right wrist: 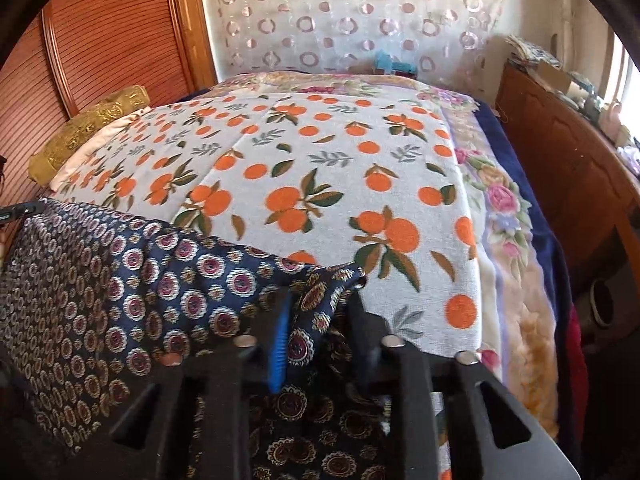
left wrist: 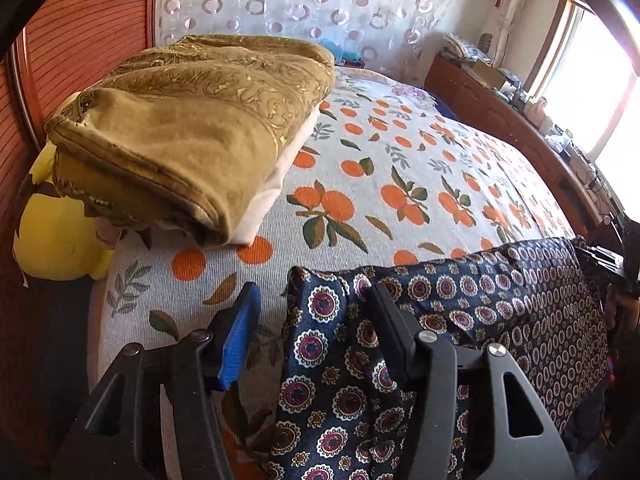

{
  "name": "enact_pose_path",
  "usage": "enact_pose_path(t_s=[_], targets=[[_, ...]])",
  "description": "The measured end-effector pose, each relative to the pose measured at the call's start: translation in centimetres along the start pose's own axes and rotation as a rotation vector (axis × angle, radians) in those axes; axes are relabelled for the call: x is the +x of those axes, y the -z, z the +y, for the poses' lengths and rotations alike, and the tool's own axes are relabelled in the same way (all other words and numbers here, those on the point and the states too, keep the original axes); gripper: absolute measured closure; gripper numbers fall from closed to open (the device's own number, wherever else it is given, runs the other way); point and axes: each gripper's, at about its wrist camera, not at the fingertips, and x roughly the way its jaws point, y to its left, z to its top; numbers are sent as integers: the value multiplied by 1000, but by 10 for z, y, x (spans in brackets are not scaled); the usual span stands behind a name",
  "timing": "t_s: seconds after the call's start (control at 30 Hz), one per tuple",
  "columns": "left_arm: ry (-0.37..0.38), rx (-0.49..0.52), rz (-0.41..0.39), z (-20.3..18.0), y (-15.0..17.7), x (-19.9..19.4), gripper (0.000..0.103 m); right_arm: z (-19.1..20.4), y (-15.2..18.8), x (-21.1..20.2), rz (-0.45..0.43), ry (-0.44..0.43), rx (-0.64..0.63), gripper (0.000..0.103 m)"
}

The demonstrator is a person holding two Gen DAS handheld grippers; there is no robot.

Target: Fold small clothes

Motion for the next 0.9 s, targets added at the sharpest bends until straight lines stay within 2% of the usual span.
enact_pose_path(t_s=[0.03, 0.1, 0.13, 0.2, 0.27, 0.5, 0.9], targets=[[5, 0, 0, 0, -1, 0, 52, 0, 1, -1, 2, -4, 2, 86], [29, 5, 3, -3, -1, 2, 71, 0, 2, -4, 4, -23, 9, 91], [31, 14, 6, -5, -1, 2, 73, 1, 3, -6, 2, -31, 14, 92], [21, 43, 0, -12, 3, 0, 86, 2, 7, -12, -10, -39, 22, 93], [32, 42, -19, -16, 6, -9, 91, 3, 10, -20, -33, -50, 34, 94], [67, 103, -162, -48, 4, -73, 94, 12, 11, -82, -170, -52, 16, 95], [115, 214, -495, -94, -45, -207, 94, 42, -49, -220, -421, 51, -130, 95]])
